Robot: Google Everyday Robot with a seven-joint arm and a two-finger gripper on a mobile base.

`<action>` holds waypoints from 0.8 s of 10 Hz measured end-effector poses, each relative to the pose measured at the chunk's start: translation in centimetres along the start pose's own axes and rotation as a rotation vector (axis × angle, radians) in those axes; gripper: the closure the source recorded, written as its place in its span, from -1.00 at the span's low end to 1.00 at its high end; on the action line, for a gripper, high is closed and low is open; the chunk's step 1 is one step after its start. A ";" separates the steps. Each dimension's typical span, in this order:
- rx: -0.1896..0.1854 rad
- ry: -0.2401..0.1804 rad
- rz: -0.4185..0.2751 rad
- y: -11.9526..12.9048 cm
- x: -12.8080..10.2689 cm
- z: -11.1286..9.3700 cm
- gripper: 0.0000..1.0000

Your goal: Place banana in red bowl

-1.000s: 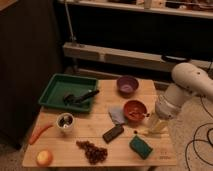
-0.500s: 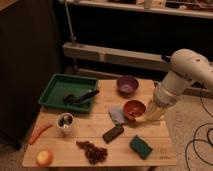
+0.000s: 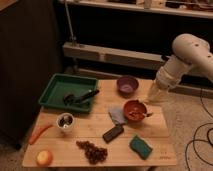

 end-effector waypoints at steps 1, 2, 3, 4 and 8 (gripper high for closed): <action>0.004 0.002 0.004 -1.8 0.7 0.2 0.98; 0.003 -0.001 0.001 -2.8 0.8 0.4 0.98; -0.003 -0.004 0.005 -3.7 1.2 1.0 0.98; -0.015 -0.008 0.008 -4.5 1.7 2.0 0.98; -0.063 -0.006 -0.004 -4.2 1.1 6.7 0.98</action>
